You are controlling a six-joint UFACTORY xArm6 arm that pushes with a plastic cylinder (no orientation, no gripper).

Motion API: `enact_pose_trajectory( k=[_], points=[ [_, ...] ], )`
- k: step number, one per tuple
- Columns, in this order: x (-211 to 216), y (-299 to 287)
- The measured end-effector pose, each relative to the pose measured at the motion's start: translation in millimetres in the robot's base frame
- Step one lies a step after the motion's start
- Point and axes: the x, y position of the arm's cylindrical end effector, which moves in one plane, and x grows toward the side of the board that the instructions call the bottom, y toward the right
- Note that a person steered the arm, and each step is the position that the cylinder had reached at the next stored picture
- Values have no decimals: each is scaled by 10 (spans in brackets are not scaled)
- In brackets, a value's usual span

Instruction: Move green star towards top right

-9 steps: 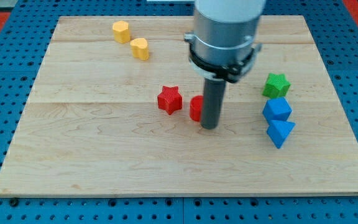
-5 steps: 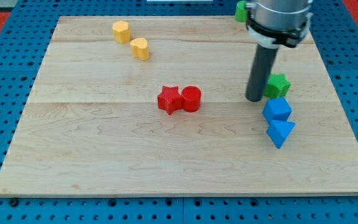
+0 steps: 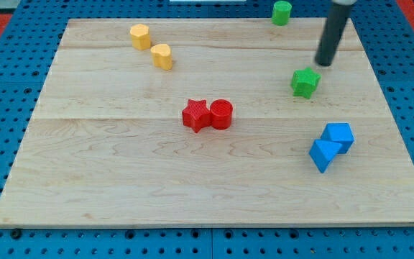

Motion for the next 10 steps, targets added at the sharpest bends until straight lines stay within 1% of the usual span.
enact_pose_trajectory(
  k=[1,2,3,4,5,6,7,8,9,10],
  points=[
    [-736,246],
    [-1032,139],
    [-1032,139],
    [-1008,-240],
    [-625,-479],
    [-146,-688],
    [363,125],
    [1301,221],
    [1282,-585],
    [643,-1121]
  ],
)
